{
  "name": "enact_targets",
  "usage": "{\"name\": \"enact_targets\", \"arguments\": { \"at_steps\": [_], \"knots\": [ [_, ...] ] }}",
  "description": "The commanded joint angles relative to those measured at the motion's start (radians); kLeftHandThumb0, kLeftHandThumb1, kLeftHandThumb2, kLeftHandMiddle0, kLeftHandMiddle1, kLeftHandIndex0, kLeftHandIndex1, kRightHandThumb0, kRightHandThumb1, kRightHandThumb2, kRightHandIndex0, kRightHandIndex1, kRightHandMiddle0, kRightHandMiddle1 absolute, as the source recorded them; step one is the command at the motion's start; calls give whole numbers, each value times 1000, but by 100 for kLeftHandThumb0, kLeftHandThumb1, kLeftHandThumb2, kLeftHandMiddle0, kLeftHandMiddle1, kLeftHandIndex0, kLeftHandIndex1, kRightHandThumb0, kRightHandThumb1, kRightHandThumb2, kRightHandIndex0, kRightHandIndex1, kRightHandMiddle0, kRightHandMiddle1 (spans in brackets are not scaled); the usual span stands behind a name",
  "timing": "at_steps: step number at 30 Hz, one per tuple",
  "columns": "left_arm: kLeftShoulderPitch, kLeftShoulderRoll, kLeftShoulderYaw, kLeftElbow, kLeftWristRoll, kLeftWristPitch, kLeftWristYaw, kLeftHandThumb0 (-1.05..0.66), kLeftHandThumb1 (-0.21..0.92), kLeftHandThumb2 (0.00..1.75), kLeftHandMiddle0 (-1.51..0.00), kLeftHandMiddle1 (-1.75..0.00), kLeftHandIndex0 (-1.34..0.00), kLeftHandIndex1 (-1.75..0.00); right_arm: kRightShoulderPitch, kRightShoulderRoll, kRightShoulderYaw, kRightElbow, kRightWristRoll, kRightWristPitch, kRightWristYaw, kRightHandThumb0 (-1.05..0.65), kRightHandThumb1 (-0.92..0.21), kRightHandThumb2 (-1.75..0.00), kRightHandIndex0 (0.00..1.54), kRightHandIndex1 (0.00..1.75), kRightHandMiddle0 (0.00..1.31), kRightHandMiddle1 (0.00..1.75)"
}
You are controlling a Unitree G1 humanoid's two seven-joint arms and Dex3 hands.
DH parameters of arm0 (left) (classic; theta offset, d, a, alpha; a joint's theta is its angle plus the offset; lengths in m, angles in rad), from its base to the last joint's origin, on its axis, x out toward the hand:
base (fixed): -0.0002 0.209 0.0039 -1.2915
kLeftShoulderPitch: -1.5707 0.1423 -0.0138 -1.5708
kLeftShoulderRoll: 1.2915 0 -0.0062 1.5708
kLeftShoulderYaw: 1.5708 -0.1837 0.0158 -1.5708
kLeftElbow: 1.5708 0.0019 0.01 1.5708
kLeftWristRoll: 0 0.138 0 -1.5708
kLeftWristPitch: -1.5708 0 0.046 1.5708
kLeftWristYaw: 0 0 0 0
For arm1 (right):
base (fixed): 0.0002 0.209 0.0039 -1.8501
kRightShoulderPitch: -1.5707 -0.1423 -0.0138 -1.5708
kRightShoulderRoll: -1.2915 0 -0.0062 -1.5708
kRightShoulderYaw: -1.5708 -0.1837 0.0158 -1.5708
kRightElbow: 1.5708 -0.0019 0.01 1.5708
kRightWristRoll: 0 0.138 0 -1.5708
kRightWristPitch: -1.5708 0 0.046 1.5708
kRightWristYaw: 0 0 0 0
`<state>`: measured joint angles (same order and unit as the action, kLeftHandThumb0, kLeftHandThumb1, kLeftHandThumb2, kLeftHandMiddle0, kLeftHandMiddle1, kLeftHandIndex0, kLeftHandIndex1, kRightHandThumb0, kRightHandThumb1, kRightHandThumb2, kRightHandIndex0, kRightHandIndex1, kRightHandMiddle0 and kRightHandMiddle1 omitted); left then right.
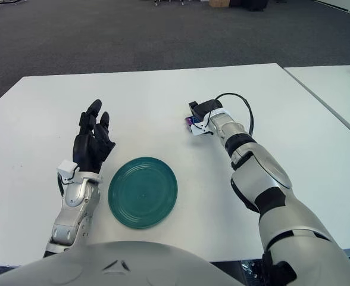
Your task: Put the gum into the plate.
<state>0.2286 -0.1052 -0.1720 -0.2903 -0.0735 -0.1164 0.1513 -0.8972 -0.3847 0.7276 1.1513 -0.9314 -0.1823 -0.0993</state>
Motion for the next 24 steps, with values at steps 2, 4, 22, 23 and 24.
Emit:
{"name": "enact_targets", "arguments": {
  "at_steps": [2, 4, 22, 23, 24],
  "knots": [
    [-24, -6, 31, 50, -3, -2, -12, -86, 92, 94, -27, -1, 0, -60, -42, -36, -48, -88, 33, -18, -19, -43, -50, -108, 101, 175, 47, 175],
    [-35, -3, 45, 78, 2, -4, -10, -86, 92, 95, -27, -1, 0, -62, -28, -61, -75, -159, 53, -31, -8, -43, -50, -109, 102, 175, 48, 175],
    [-33, 1, 90, 124, 107, -33, 12, -86, 92, 105, -32, -2, 0, -63, 97, -147, -213, -713, 159, -44, 263, -45, -42, -118, 112, 175, 53, 175],
    [-31, 2, 92, 124, 110, -34, 11, -86, 92, 105, -32, -2, 0, -63, 107, -151, -219, -746, 160, -39, 282, -45, -42, -118, 111, 175, 53, 175],
    [-29, 4, 94, 126, 114, -34, 10, -86, 92, 105, -32, -2, 0, -63, 113, -154, -224, -767, 162, -40, 297, -45, -42, -118, 111, 175, 53, 175]
  ]
}}
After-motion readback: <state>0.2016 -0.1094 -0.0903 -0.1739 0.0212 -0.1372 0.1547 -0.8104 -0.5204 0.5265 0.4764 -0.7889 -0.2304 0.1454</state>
